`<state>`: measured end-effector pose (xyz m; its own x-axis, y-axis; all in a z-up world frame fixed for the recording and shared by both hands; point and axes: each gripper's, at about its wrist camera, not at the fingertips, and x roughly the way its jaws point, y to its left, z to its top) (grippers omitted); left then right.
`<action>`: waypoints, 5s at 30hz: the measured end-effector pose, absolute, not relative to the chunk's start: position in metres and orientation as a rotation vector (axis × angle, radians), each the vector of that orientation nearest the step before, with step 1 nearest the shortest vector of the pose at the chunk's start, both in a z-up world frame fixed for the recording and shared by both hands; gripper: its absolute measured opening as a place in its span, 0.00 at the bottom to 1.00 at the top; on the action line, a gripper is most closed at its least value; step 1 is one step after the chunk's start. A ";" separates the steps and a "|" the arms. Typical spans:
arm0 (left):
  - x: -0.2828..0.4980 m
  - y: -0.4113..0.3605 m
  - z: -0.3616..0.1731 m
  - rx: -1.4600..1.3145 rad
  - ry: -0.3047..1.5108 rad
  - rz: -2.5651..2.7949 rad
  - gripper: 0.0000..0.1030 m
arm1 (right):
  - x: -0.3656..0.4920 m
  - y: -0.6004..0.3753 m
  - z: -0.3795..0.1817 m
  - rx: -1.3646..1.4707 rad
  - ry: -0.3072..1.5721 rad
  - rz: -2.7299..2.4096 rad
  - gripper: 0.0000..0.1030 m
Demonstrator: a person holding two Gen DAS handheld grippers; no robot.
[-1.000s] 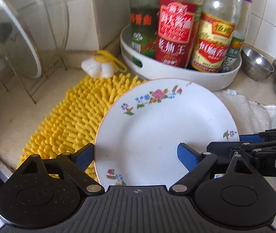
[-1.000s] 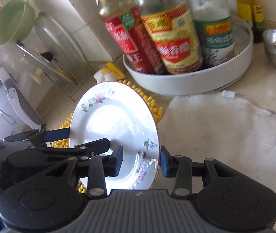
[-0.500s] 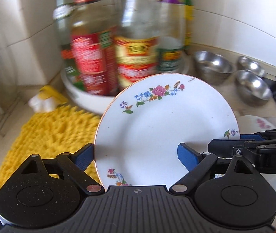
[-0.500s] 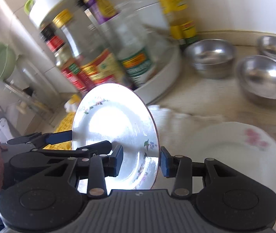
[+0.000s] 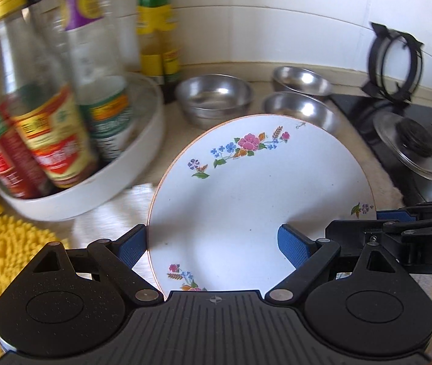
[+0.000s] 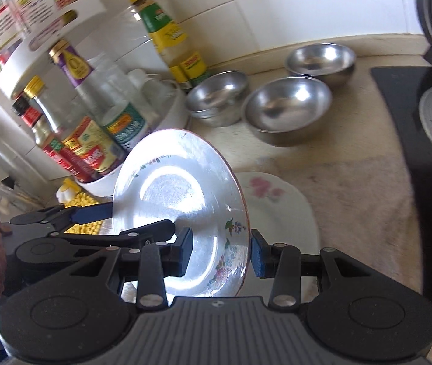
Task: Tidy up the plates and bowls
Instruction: 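Carry the floral-rim plate onto the plate stack and open the right gripper, then move the right gripper to a steel bowl and grasp its rim, then lift the steel bowl and lower it onto the plate stack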
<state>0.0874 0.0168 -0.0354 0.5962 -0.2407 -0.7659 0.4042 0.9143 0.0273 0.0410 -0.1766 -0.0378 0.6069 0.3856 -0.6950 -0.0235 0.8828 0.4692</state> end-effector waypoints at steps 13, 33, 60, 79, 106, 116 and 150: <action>0.080 -0.022 -0.049 0.248 0.893 -0.454 0.91 | 0.033 -0.193 -0.046 0.408 0.926 0.181 0.42; 0.094 -0.024 -0.041 0.220 0.861 -0.379 0.85 | 0.066 -0.238 -0.025 0.310 0.835 0.119 0.45; 0.212 -0.101 -0.062 0.176 0.977 -0.268 0.94 | 0.215 -0.266 -0.062 0.162 1.007 0.256 0.40; 0.229 -0.118 -0.089 0.206 1.052 -0.397 0.49 | 0.219 -0.242 -0.071 -0.006 0.981 0.268 0.22; 0.193 -0.117 -0.053 0.254 0.893 -0.364 0.49 | 0.181 -0.237 -0.034 -0.044 0.859 0.268 0.22; 0.155 -0.101 -0.027 0.238 0.829 -0.329 0.49 | 0.141 -0.213 -0.008 -0.084 0.802 0.292 0.22; 0.066 -0.009 -0.052 0.208 0.956 -0.376 0.50 | 0.072 -0.147 -0.037 -0.042 1.028 0.267 0.28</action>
<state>0.0663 -0.0088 -0.0523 0.5185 -0.2205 -0.8262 0.4016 0.9158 0.0077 0.0723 -0.1470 -0.0371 0.4873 0.1996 -0.8501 -0.2391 0.9668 0.0899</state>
